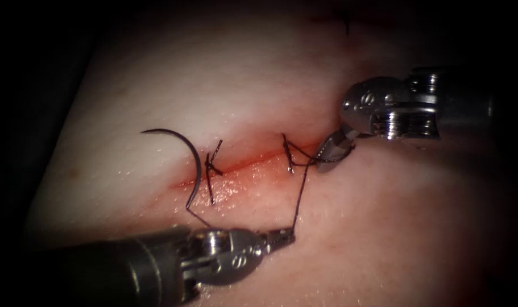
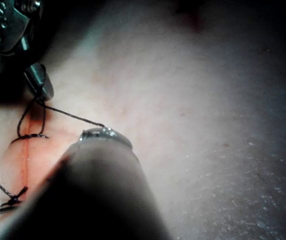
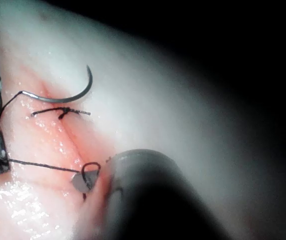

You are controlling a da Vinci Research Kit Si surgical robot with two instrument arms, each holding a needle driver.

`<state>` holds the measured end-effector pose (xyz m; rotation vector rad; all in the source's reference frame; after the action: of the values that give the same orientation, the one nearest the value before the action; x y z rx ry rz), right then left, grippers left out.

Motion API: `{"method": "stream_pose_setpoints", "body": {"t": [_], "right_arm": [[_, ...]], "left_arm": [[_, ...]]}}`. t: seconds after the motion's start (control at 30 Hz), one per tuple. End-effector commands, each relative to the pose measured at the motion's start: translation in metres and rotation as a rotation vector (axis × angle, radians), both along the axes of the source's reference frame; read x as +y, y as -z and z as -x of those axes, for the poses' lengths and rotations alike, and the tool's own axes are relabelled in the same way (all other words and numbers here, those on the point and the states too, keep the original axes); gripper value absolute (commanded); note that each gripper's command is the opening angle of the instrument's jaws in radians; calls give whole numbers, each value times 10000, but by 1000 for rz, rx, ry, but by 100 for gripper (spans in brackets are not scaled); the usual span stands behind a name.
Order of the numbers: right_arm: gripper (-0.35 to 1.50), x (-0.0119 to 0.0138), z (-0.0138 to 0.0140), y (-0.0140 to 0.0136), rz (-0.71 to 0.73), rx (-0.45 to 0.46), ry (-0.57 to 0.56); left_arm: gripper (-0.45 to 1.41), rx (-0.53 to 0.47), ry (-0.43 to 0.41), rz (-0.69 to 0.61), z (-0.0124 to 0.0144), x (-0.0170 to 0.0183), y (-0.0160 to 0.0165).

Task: Wound Closure
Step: Tighten thread by pulling tail through loop and upward with right hand and downward with left grasper

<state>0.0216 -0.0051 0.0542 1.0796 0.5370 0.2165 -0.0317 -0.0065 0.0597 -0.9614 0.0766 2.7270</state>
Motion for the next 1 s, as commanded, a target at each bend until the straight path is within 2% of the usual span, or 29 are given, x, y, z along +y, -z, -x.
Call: {"method": "stream_pose_setpoints", "body": {"t": [0.03,0.27,0.43,0.8,1.0], "right_arm": [[-35,15,-10,-15,-56,12,-8],[-35,36,-13,-42,-235,102,-22],[-35,43,-18,-58,-346,125,-47],[-35,56,-29,-73,-310,96,-129],[-35,73,-36,-86,-272,68,-205]], "left_arm": [[-45,0,0,3,5,-1,-4],[-45,5,-21,0,2,-21,4],[-45,15,-51,-4,-5,-49,16],[-45,-16,-161,-50,-13,-91,59],[-45,-14,-243,-101,-4,-112,64]]}}
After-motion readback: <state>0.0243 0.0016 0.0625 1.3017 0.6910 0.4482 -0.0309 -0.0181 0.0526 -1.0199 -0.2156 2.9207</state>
